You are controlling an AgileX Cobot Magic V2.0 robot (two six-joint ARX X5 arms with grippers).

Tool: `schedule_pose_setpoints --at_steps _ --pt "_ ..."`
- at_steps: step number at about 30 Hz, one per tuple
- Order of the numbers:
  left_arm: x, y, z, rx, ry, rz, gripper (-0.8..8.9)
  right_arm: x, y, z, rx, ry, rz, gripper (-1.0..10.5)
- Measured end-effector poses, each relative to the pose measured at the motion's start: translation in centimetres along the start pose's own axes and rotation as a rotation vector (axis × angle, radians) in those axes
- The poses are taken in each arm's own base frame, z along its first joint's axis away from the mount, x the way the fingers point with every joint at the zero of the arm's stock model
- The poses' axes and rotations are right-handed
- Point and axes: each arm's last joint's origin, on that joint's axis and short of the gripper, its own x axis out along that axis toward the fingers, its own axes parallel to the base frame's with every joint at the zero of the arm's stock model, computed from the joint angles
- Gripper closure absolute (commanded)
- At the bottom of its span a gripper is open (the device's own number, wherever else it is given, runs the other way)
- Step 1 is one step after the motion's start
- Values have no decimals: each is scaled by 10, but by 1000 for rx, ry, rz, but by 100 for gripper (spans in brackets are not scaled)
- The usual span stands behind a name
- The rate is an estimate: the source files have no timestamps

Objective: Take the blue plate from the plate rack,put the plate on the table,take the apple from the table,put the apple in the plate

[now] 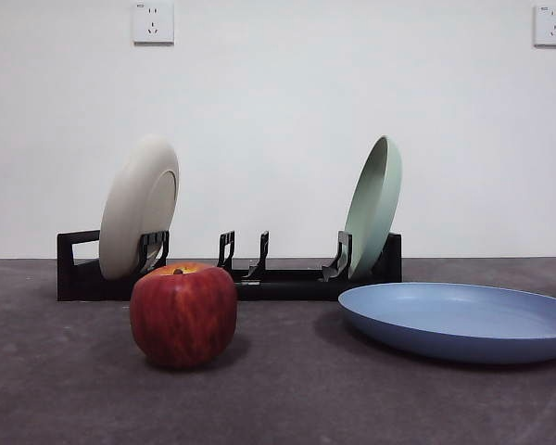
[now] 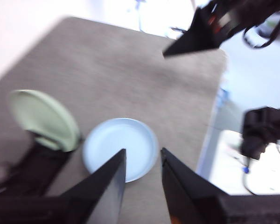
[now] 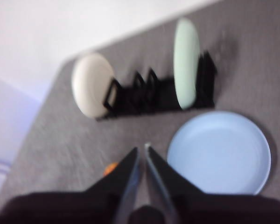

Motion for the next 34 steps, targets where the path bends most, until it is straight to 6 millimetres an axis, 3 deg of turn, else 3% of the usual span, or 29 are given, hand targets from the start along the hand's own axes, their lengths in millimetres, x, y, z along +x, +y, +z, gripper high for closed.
schedule_pose_setpoints --at_steps 4,9,11,13,15,17,21,28,34 --pt "-44 6 -14 -45 -40 149 688 47 -2 7 -28 169 22 779" --pt "-76 9 -24 -103 -115 211 688 105 19 -2 -150 318 -7 749" --pt "-85 9 -27 -117 -137 212 688 130 32 -10 -212 359 -32 627" --pt "-91 9 -29 -129 -152 212 688 157 47 -24 -273 409 -30 430" --pt "-94 9 -30 -136 -159 212 688 181 58 -38 -313 471 -15 320" --pt "-96 9 -31 -140 -165 212 688 210 72 -57 -355 564 -2 310" --pt "-95 9 -30 -146 -162 210 688 253 95 -73 -410 641 0 310" --pt "-87 9 -27 -143 -143 210 688 293 124 -102 -542 686 -28 310" --pt "-90 9 -29 -145 -151 210 688 322 121 -126 -573 752 -68 310"
